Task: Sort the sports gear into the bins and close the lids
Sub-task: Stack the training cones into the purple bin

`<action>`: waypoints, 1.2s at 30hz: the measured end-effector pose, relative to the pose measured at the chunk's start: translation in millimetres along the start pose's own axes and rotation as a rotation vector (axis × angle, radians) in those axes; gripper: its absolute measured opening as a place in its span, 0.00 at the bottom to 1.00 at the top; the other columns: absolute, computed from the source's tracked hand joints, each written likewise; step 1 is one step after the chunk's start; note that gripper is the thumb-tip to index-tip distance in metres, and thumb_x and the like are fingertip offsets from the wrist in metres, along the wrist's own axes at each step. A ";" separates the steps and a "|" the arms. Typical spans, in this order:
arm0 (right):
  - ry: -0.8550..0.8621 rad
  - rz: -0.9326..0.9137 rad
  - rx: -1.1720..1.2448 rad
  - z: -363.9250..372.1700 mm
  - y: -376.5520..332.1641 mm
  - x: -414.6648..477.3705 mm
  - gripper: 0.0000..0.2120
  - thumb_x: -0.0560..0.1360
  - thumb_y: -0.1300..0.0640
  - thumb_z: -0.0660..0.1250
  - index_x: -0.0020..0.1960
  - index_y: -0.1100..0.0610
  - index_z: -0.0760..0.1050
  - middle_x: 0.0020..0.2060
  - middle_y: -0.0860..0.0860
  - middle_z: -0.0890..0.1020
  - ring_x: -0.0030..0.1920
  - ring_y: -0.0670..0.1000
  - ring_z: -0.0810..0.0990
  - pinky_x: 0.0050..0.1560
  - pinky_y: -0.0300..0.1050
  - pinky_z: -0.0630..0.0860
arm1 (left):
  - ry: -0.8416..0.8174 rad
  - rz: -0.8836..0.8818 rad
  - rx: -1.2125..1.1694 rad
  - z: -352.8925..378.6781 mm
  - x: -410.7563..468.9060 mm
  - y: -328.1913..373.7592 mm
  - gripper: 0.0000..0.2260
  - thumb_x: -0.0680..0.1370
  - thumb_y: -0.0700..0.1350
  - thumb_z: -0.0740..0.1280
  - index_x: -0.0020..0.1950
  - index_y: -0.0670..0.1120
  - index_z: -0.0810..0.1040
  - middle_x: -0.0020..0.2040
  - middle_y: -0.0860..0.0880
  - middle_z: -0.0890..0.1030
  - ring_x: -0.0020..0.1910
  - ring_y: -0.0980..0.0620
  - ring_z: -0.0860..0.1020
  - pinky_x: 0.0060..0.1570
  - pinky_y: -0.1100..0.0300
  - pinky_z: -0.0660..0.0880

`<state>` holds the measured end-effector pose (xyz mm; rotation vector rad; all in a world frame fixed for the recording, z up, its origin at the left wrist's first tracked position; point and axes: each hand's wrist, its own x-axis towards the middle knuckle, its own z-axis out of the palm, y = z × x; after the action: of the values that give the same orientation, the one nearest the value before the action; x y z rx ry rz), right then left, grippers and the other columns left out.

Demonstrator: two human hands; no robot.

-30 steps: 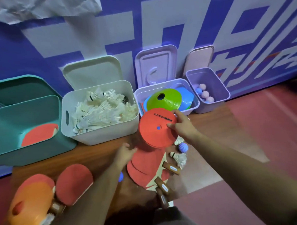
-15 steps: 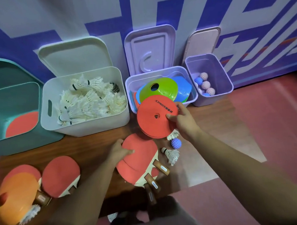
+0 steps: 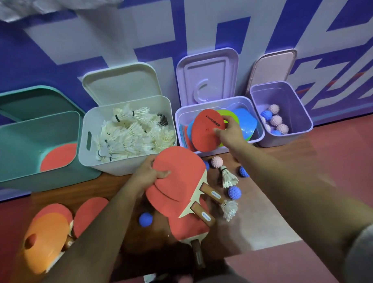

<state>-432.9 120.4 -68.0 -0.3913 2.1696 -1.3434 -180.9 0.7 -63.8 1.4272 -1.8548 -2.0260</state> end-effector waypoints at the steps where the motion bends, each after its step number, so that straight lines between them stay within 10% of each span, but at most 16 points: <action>1: 0.021 -0.044 -0.146 0.8 0.3 1.4 0.26 0.73 0.62 0.68 0.70 0.60 0.68 0.59 0.58 0.77 0.61 0.59 0.75 0.62 0.52 0.72 | 0.008 -0.004 -0.019 -1.7 -2.3 1.7 0.23 0.69 0.33 0.75 0.61 0.43 0.74 0.53 0.44 0.82 0.51 0.46 0.81 0.50 0.53 0.78; 5: 0.024 -0.222 -0.349 2.2 -9.1 -14.4 0.15 0.75 0.56 0.65 0.60 0.61 0.74 0.55 0.60 0.79 0.57 0.60 0.77 0.57 0.51 0.72 | 0.037 0.021 -0.076 -8.8 -10.4 11.1 0.18 0.70 0.33 0.74 0.54 0.46 0.74 0.52 0.44 0.82 0.50 0.46 0.81 0.50 0.52 0.78; 9: -0.378 -0.251 -0.377 5.4 -32.8 -53.4 0.19 0.79 0.44 0.61 0.43 0.59 0.76 0.38 0.56 0.82 0.39 0.54 0.80 0.46 0.52 0.77 | 0.070 0.054 -0.190 -25.7 -14.3 29.1 0.22 0.70 0.34 0.74 0.61 0.45 0.73 0.56 0.44 0.81 0.53 0.45 0.81 0.51 0.51 0.78; 15: -0.679 -0.324 -0.252 25.6 -56.8 -94.2 0.14 0.76 0.50 0.70 0.59 0.49 0.74 0.52 0.45 0.83 0.50 0.42 0.81 0.54 0.38 0.75 | 0.166 0.094 -0.502 -38.9 -32.4 57.6 0.13 0.75 0.35 0.70 0.58 0.44 0.75 0.55 0.42 0.82 0.53 0.43 0.82 0.53 0.44 0.79; 19: -0.710 -0.224 -0.030 41.2 -65.2 -108.1 0.08 0.75 0.59 0.72 0.50 0.51 0.74 0.35 0.44 0.82 0.33 0.41 0.79 0.38 0.34 0.77 | 0.223 0.109 -0.487 -55.1 -44.9 56.7 0.13 0.75 0.39 0.71 0.59 0.43 0.76 0.55 0.40 0.83 0.51 0.43 0.83 0.46 0.45 0.81; 25: -0.718 -0.127 0.056 89.0 -85.1 -120.1 0.09 0.73 0.57 0.74 0.51 0.53 0.76 0.47 0.52 0.85 0.42 0.47 0.83 0.50 0.45 0.81 | 0.210 0.201 -0.267 -107.7 -70.1 50.1 0.16 0.76 0.46 0.70 0.63 0.53 0.76 0.57 0.47 0.83 0.55 0.44 0.82 0.52 0.41 0.79; 31: -0.665 -0.478 -0.451 160.0 -133.9 -130.2 0.23 0.69 0.44 0.75 0.56 0.55 0.74 0.45 0.46 0.81 0.45 0.48 0.79 0.46 0.46 0.74 | 0.443 0.247 -0.414 -197.4 -81.4 44.9 0.09 0.79 0.39 0.65 0.58 0.47 0.76 0.56 0.45 0.81 0.46 0.53 0.80 0.47 0.56 0.79; 36: -0.511 -0.881 -0.827 235.9 -165.9 -139.8 0.14 0.71 0.49 0.70 0.47 0.54 0.67 0.47 0.56 0.80 0.48 0.60 0.79 0.39 0.47 0.69 | 0.458 0.214 -0.590 -287.5 -80.1 27.6 0.15 0.81 0.37 0.61 0.67 0.47 0.69 0.58 0.45 0.79 0.53 0.49 0.80 0.45 0.50 0.82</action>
<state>-187.5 -55.5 39.5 -1.9284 2.0307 -0.4725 32.1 -179.6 45.5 1.3013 -1.0567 -1.7370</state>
